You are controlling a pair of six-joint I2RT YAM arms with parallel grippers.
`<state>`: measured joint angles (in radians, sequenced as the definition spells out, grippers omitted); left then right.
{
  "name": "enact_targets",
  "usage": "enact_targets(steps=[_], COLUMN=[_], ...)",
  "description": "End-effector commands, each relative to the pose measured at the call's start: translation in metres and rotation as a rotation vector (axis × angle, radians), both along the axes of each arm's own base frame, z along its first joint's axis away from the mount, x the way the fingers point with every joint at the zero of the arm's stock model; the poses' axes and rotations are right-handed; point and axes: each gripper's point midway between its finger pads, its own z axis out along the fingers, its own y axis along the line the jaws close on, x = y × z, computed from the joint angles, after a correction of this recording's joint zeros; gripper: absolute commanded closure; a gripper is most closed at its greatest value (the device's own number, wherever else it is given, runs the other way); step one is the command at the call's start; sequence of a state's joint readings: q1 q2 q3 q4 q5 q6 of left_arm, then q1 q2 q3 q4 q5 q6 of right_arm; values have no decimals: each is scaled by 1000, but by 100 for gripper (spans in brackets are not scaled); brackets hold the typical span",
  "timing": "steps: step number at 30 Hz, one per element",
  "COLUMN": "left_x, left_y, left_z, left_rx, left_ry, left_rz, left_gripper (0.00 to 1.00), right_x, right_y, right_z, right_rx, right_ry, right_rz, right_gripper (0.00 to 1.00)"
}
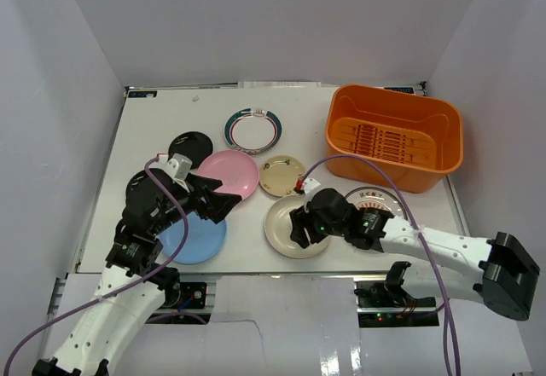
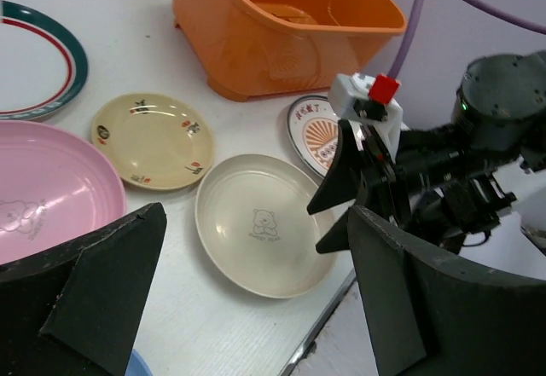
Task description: Place the plates into the plastic bin on the countertop
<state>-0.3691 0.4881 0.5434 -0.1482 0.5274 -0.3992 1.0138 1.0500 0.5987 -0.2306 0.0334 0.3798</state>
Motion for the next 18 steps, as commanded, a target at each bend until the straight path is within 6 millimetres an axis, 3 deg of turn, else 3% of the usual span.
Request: enact_targets(steps=[1,5,7,9,13,18], left_x=[12,19,22,24,29,29], left_y=[21,41,47,51,61,62], left_z=[17,20,21,21,18,18], left_rx=[4,2,-1,0,6,7], left_ry=[-55,-61,-60,-56,-38,-31], left_rz=[147,276,319,345,408,419], left_gripper=[2,2,2,2,2,2], right_x=[13,10,8,10,9,12], right_y=[22,40,43,49,51,51], right_z=[18,12,0,1,-17,-35], right_rx=[-35,-150,-222,-252,-361,-434], right_ry=[-144,-200,-218,-242,-262,-273], right_rz=[-10,21,34,34,49,46], right_gripper=[35,27,26,26,30,44])
